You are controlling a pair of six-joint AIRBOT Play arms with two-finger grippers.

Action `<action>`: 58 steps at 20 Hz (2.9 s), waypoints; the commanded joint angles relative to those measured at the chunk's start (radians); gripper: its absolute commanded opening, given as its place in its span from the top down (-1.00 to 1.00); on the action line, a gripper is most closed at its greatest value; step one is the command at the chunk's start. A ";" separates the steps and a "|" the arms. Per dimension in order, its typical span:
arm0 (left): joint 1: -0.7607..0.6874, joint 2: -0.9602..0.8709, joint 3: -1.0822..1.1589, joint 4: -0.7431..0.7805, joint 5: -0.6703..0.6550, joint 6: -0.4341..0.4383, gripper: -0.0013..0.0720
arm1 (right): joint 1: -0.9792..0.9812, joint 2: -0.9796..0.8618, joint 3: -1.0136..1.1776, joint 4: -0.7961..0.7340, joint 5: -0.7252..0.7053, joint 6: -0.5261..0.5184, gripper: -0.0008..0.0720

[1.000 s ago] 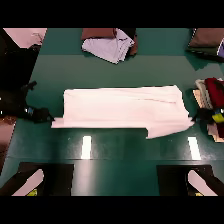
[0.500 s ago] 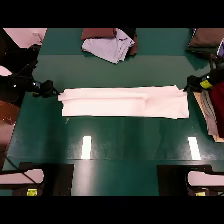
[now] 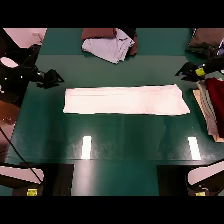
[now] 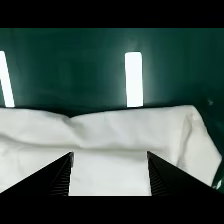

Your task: Fold the shirts.

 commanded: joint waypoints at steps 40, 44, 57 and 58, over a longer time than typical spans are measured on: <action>-0.717 -0.454 0.478 0.026 0.079 -0.112 0.90 | 0.298 0.155 0.262 0.157 0.267 0.061 0.93; -0.717 -0.462 0.478 0.048 0.091 -0.112 0.90 | 0.405 0.155 0.318 0.181 0.229 0.077 0.93; -0.582 -0.308 0.486 0.161 -0.048 -0.110 0.90 | 0.537 0.075 0.269 0.330 0.075 -0.105 0.93; -0.550 -0.283 0.485 0.195 -0.075 -0.103 0.90 | 0.551 0.062 0.268 0.330 0.068 -0.117 0.93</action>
